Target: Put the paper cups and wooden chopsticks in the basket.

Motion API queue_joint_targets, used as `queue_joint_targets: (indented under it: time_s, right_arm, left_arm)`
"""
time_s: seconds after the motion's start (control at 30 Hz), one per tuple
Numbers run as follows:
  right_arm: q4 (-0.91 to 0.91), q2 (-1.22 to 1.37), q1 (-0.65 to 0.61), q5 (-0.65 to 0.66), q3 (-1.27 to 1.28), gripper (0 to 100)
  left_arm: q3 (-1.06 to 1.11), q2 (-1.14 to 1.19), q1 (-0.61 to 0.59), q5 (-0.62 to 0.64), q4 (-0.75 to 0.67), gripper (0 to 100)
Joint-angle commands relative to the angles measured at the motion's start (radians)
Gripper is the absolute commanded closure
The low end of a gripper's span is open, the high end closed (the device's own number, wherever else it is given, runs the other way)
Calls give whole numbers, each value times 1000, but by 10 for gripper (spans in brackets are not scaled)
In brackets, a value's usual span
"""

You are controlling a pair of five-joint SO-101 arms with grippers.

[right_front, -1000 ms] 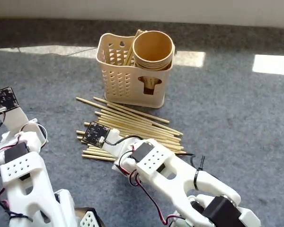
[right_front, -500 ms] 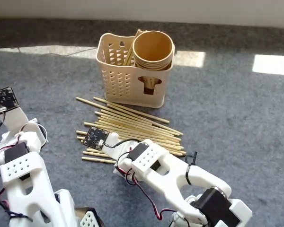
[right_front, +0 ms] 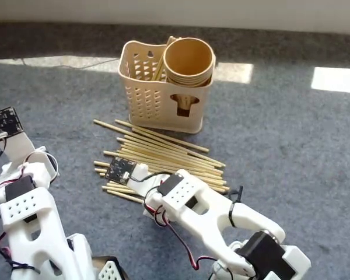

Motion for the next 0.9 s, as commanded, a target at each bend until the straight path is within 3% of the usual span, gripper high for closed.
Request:
queue_joint_targets:
  time_s: [0.0, 0.3, 0.53, 0.67, 0.87]
  right_arm:
    - [47, -93, 12, 8, 10, 993]
    - [162, -415, 12, 2, 71, 993]
    - [246, -636, 13, -2, 64, 993]
    - [255, -748, 48, -80, 61, 993]
    - [231, -868, 77, -69, -24, 993]
  left_arm:
    - [4, -25, -1, -2, -21, 986]
    - [5, -21, 1, -2, -21, 986]
    - [59, -27, 1, -2, -118, 986]
    - [61, -27, 1, -2, -118, 986]
    - [62, -27, 27, -3, -117, 986]
